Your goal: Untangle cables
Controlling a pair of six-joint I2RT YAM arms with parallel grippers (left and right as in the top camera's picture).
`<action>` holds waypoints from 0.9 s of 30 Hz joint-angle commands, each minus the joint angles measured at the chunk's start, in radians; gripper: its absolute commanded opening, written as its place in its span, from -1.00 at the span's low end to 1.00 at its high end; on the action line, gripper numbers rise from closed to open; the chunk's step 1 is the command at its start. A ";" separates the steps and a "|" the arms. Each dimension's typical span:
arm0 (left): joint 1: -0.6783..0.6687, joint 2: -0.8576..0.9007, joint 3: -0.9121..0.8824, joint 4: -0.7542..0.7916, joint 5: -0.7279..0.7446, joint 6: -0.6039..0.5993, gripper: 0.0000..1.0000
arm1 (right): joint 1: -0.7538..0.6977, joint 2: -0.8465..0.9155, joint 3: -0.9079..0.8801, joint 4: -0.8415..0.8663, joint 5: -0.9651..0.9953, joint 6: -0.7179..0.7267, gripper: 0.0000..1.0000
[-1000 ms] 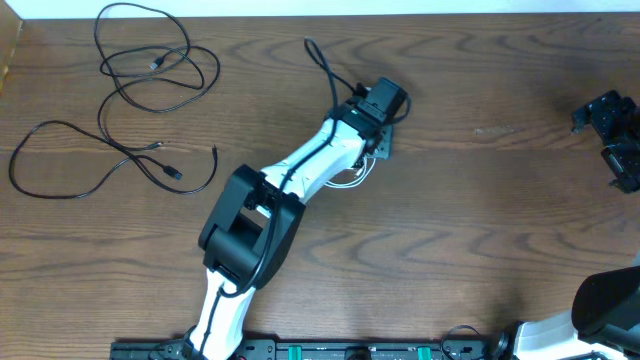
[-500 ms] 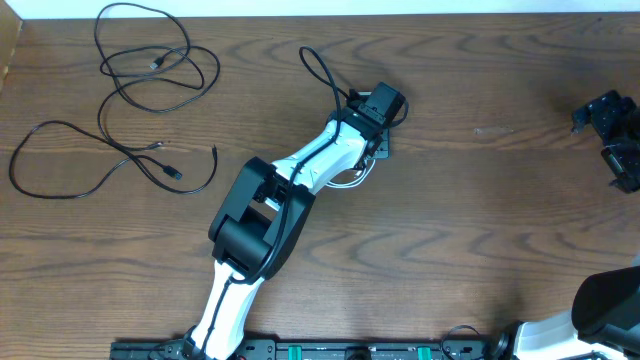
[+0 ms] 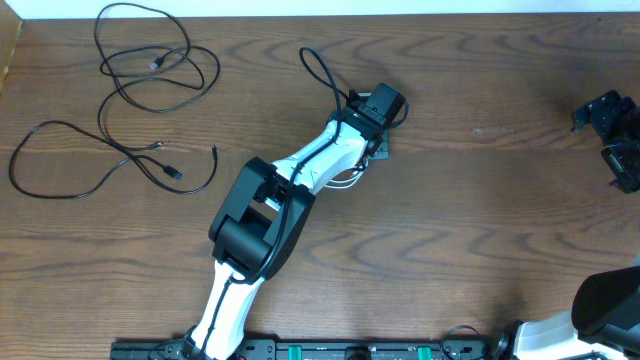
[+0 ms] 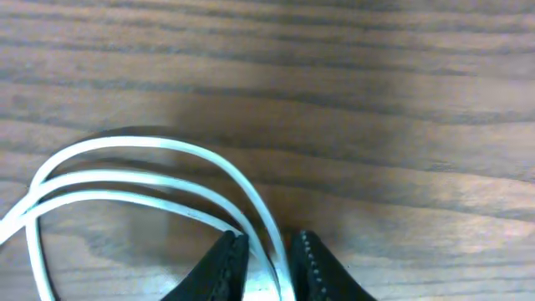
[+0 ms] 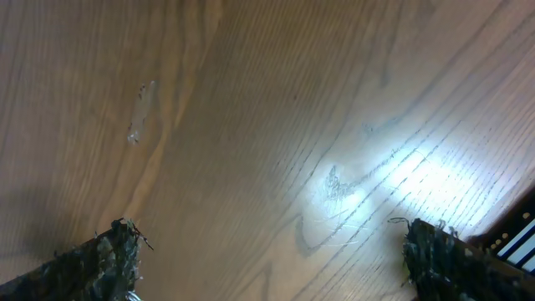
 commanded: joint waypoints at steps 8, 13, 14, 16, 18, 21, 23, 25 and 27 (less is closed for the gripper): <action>0.000 0.027 0.000 -0.051 -0.005 0.023 -0.85 | 0.001 -0.001 0.000 -0.001 0.005 0.011 0.98; 0.000 -0.087 0.000 -0.062 -0.005 0.050 -0.85 | 0.001 -0.001 0.000 -0.001 0.005 0.011 0.98; 0.000 -0.112 0.000 -0.063 -0.005 0.050 -0.85 | 0.001 -0.001 0.000 -0.001 0.005 0.011 0.98; 0.000 -0.183 0.000 -0.072 -0.005 0.050 -0.85 | 0.001 -0.001 0.000 -0.002 0.005 0.011 0.98; 0.000 -0.245 0.000 -0.077 -0.007 0.050 -0.85 | 0.001 -0.001 0.000 0.001 0.006 0.011 0.98; 0.003 -0.338 0.000 -0.082 -0.012 0.103 -0.85 | 0.001 -0.001 0.000 0.000 0.006 0.011 0.98; 0.008 -0.393 0.000 -0.106 -0.029 0.152 -0.85 | 0.001 -0.001 0.000 0.000 0.005 0.011 0.99; 0.018 -0.430 0.000 -0.141 -0.063 0.163 -0.85 | 0.001 -0.001 0.000 0.000 0.005 0.011 0.99; 0.035 -0.458 0.000 -0.180 -0.070 0.163 -0.85 | 0.001 -0.001 0.000 0.000 0.005 0.011 0.98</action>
